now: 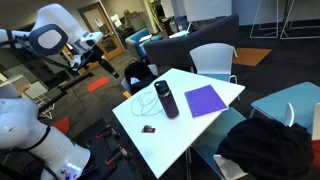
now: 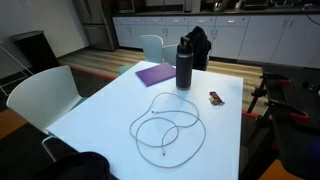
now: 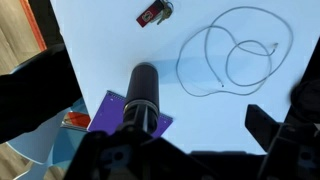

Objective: Straighten the cable

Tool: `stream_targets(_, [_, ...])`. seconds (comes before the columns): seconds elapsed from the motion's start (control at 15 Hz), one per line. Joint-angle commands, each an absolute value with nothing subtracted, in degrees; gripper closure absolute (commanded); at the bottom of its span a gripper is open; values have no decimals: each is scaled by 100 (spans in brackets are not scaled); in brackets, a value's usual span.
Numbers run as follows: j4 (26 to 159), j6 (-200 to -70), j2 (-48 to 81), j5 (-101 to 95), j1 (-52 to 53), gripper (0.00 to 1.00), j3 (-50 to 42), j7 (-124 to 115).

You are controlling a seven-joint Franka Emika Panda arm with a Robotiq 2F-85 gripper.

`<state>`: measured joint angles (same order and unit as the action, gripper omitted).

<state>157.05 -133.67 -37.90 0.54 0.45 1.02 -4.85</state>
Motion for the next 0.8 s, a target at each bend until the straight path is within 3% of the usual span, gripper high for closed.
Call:
stream_targets(0.0, [15693,-13346,-3793,76,20,0,125,-466])
stream_targets(0.73, [15657,-13558,-3493,136,56,0,173,-558])
